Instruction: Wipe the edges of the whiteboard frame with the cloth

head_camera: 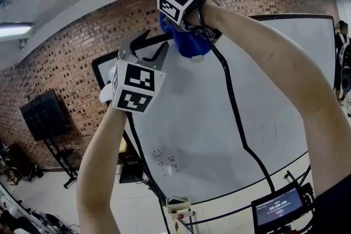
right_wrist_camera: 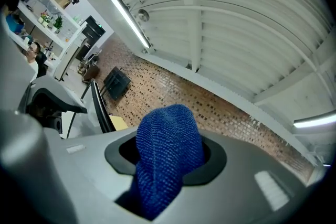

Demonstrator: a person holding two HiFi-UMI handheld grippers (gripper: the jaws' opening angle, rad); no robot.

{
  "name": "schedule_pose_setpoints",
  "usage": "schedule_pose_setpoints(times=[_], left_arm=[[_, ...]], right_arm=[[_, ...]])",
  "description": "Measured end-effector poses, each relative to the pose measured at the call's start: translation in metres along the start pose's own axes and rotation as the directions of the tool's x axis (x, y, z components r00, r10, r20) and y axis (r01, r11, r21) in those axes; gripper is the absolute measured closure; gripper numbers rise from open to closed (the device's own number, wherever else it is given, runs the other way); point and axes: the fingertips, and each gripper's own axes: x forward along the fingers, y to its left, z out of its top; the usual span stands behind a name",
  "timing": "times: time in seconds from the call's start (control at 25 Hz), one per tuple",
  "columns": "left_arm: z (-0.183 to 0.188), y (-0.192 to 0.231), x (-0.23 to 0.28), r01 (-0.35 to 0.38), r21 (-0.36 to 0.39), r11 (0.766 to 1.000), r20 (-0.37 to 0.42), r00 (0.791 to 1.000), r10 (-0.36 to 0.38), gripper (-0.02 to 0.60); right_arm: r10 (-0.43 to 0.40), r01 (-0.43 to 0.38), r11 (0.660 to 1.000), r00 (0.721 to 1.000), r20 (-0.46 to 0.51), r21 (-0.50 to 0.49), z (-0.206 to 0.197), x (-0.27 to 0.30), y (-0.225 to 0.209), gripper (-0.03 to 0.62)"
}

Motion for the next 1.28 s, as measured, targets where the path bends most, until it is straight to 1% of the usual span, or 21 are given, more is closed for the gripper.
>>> schedule_pose_setpoints(times=[0.12,0.32,0.48,0.72,0.92,1.08,1.28], left_arm=[[0.009,-0.014,0.008,0.006,0.008,1.0,0.013,1.0,-0.006,0.373],[0.025,-0.051,0.029,0.02,0.023,1.0,0.024,1.0,-0.021,0.373],[0.059,-0.06,0.049,0.042,0.023,0.999,0.013,0.999,-0.042,0.373],[0.077,-0.084,0.077,0.059,0.038,0.998,-0.013,0.998,-0.058,0.373],[0.112,-0.079,0.099,0.071,0.02,0.997,-0.029,0.997,-0.07,0.373],[0.125,-0.118,0.105,0.071,0.032,0.997,-0.04,0.997,-0.069,0.373],[0.13,-0.148,0.111,0.064,0.041,0.997,-0.049,0.997,-0.062,0.373]], right_arm=[[-0.014,0.014,1.0,1.0,0.0,0.018,-0.017,-0.005,-0.012,0.425],[-0.031,0.031,0.999,0.999,-0.011,0.027,-0.056,-0.014,-0.038,0.424],[-0.026,0.026,0.998,1.0,-0.018,0.051,-0.064,-0.033,-0.077,0.425],[-0.049,0.051,0.997,0.999,-0.021,0.063,-0.091,-0.048,-0.12,0.424],[-0.059,0.061,0.996,0.998,-0.037,0.063,-0.086,-0.071,-0.161,0.424],[-0.061,0.063,0.996,0.998,-0.026,0.071,-0.12,-0.085,-0.177,0.425],[-0.063,0.064,0.994,0.998,-0.023,0.087,-0.15,-0.092,-0.194,0.425]])
